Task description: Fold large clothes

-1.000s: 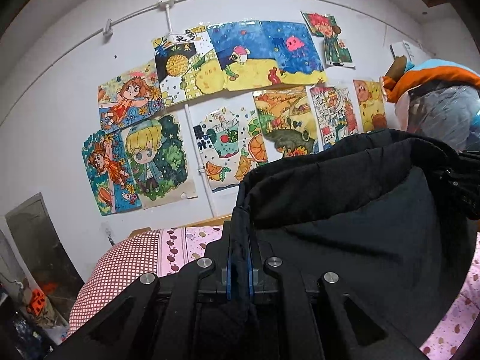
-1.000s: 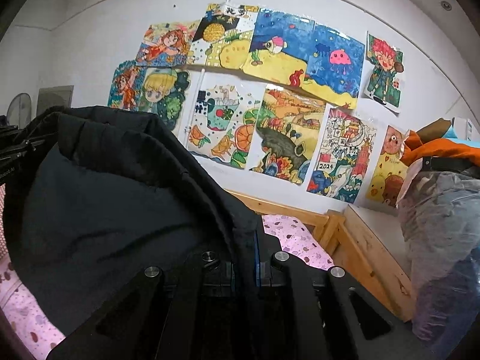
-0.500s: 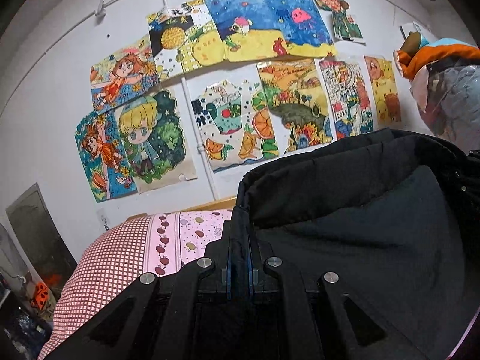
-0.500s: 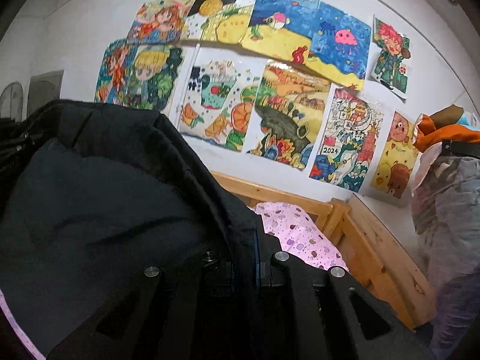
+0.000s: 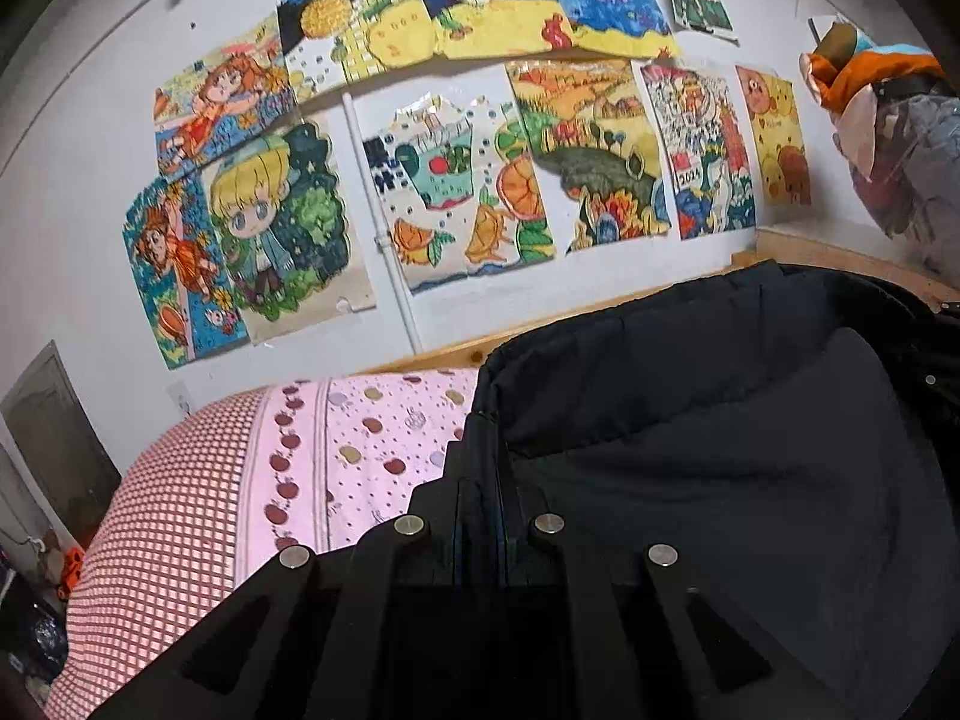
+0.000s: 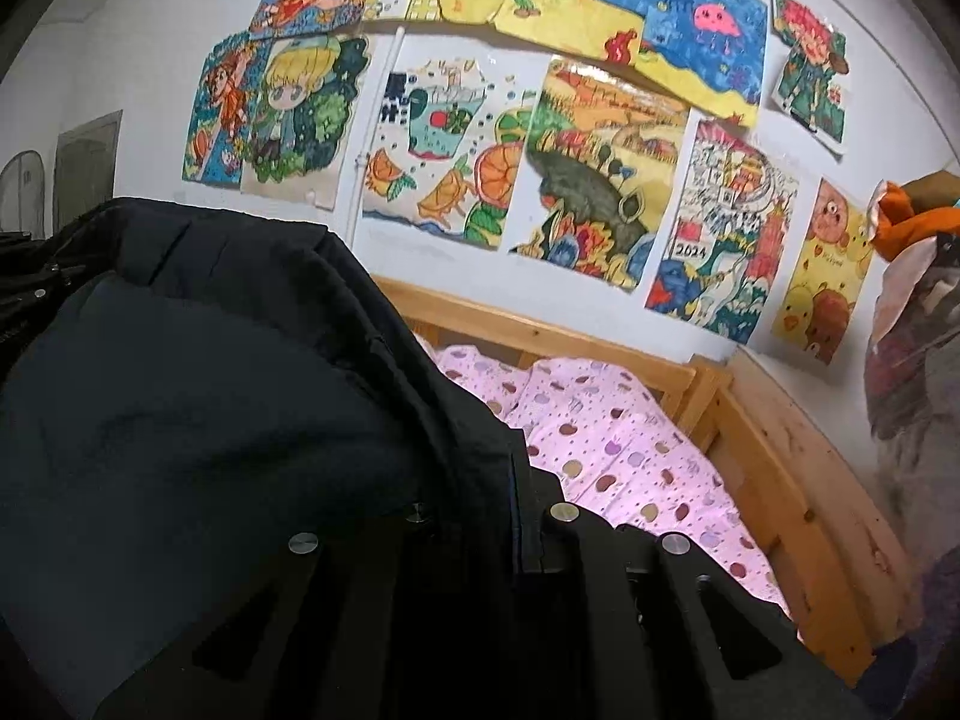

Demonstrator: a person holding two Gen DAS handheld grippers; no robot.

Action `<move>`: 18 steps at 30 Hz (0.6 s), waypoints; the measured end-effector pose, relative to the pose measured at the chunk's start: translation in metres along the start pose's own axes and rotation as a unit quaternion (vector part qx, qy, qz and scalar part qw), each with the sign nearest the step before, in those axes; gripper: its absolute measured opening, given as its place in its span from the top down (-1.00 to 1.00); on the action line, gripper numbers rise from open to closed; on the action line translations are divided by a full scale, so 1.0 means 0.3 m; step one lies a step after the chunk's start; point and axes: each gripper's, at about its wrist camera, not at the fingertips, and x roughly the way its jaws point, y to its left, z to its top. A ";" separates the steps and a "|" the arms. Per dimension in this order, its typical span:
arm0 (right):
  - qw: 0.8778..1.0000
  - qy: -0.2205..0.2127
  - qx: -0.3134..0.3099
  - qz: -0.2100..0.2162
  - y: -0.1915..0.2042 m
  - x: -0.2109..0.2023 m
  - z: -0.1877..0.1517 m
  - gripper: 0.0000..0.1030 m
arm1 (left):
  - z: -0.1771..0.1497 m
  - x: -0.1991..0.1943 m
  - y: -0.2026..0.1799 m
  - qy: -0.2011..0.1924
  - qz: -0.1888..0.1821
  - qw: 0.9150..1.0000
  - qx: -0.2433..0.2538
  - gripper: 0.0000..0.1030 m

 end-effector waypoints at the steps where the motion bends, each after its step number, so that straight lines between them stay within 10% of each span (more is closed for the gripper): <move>1: 1.000 0.004 0.001 0.002 0.001 0.014 -0.006 0.84 | -0.004 0.013 -0.003 0.005 -0.001 1.000 0.000 0.86; 18: 0.997 0.068 0.002 0.026 0.026 0.162 -0.060 0.64 | -0.065 0.148 -0.007 0.074 -0.019 0.997 -0.018 0.60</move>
